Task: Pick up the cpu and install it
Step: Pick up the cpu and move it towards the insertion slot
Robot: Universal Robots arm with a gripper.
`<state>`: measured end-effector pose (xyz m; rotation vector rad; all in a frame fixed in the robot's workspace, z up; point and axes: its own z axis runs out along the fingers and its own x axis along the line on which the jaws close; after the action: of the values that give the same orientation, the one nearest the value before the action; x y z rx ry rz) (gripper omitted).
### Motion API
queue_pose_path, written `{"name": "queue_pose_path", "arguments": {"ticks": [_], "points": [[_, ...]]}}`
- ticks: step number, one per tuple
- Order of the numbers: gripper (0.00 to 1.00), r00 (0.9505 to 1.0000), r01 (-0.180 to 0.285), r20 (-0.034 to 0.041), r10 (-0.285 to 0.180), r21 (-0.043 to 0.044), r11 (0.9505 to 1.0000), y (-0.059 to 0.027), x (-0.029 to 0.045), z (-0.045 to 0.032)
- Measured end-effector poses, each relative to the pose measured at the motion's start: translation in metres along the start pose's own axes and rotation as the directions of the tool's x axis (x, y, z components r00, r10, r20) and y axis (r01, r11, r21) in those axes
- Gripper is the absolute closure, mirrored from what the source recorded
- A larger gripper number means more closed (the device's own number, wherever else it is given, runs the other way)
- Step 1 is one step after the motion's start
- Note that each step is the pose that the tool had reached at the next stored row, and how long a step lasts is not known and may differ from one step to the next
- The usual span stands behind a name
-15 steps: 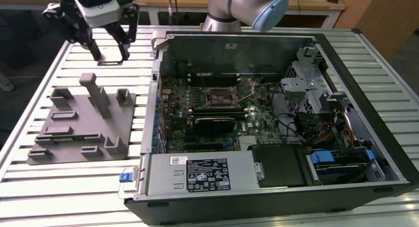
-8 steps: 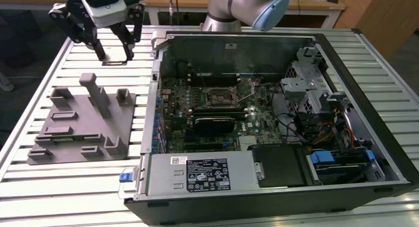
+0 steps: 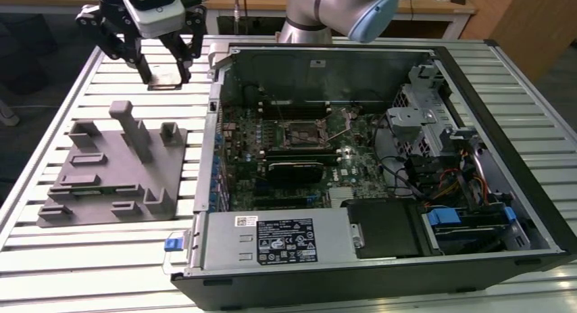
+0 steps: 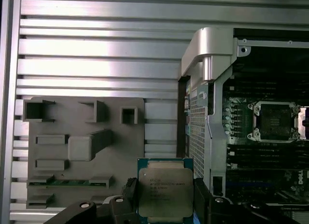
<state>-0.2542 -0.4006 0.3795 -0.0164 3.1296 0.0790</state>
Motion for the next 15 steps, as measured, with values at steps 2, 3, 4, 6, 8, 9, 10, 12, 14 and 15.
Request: {"name": "queue_pose_path", "arguments": {"ticks": [2, 3, 4, 6, 8, 9, 10, 12, 14, 15], "points": [[0.46, 1.0000, 0.000, 0.0001, 0.000, -0.0001, 1.0000, 0.0000, -0.0023, 0.0001], [0.46, 1.0000, 0.000, 0.0001, 0.000, 0.0000, 1.0000, 0.0000, -0.0033, 0.0001], [0.46, 1.0000, 0.000, 0.0001, 0.000, 0.0000, 1.0000, 0.0000, -0.0044, 0.0001], [0.46, 1.0000, 0.000, 0.0000, 0.000, 0.0000, 1.0000, -0.0001, -0.0067, 0.0001], [0.46, 1.0000, 0.000, 0.0000, 0.000, 0.0000, 1.0000, -0.0001, -0.0091, 0.0001], [0.46, 1.0000, 0.000, 0.0000, 0.000, 0.0000, 1.0000, -0.0001, -0.0104, 0.0001], [0.46, 1.0000, 0.000, 0.0001, 0.000, 0.0000, 1.0000, -0.0001, -0.0117, 0.0002], [0.46, 1.0000, 0.000, 0.0000, 0.000, 0.0000, 1.0000, -0.0001, -0.0141, 0.0001], [0.46, 1.0000, 0.000, 0.0001, 0.000, -0.0001, 1.0000, -0.0002, -0.0164, 0.0002], [0.46, 1.0000, 0.000, 0.0001, 0.000, 0.0000, 1.0000, -0.0002, -0.0175, 0.0002]]}}
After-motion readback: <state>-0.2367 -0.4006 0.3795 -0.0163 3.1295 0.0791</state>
